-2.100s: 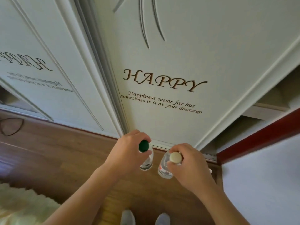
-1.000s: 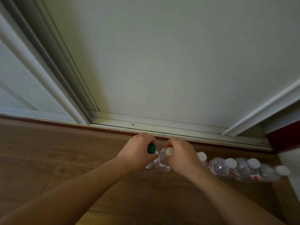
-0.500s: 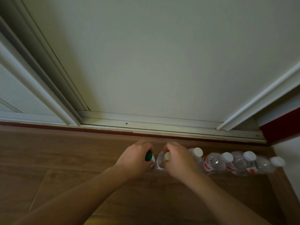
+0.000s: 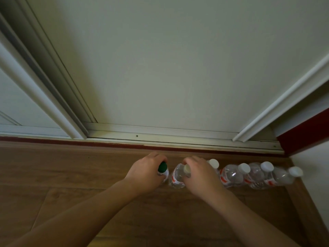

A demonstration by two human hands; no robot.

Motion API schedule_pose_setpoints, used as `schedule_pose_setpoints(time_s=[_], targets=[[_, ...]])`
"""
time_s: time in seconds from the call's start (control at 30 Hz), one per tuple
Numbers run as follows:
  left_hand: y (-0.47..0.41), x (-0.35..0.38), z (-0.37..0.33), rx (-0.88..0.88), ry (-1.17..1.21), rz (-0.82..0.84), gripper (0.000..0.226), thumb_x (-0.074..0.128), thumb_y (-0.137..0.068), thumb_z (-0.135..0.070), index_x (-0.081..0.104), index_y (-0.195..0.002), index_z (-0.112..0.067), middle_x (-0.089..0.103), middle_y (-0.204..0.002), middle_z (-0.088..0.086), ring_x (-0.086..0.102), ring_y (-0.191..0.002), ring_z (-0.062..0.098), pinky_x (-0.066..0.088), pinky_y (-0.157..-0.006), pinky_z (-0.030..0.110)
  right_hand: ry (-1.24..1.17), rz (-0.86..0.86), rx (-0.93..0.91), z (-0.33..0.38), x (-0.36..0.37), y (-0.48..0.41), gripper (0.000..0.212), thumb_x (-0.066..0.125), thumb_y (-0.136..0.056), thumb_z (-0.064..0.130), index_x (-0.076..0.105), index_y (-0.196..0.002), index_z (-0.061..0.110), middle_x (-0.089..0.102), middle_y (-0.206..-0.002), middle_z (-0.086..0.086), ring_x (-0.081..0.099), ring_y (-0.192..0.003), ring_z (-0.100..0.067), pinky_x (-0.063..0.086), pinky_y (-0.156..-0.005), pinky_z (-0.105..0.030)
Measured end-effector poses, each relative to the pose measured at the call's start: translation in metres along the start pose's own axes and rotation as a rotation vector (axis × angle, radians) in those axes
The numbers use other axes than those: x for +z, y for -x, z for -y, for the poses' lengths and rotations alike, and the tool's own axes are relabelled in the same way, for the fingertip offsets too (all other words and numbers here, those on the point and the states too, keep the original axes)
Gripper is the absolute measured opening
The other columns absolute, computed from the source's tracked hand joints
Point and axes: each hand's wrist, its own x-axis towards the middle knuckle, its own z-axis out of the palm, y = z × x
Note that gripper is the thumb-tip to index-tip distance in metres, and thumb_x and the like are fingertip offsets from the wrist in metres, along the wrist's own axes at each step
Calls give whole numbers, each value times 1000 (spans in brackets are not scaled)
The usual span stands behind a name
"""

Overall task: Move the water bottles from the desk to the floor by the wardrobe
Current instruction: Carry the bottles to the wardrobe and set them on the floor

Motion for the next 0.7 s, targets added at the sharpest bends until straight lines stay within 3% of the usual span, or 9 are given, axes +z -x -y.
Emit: schedule_pose_setpoints(time_s=[0.27, 0.7], targets=[[-1, -16, -10, 25, -24, 6, 53, 66, -87, -36, 47, -137, -28, 53, -130, -9, 50, -115, 6, 48, -97, 26, -24, 9, -78, 9, -39, 6, 50, 58, -94, 32, 44, -142, 26, 48, -140, 9, 43, -127, -10, 39, -102, -28], [-30, -78, -93, 113, -185, -8, 73, 59, -90, -40, 24, -152, -24, 27, -157, 2, 25, -143, 20, 26, -117, 39, 97, -87, -124, -13, -146, 24, 59, 55, -94, 39, 35, -147, 24, 43, -147, 8, 39, -132, -10, 33, -107, -29]])
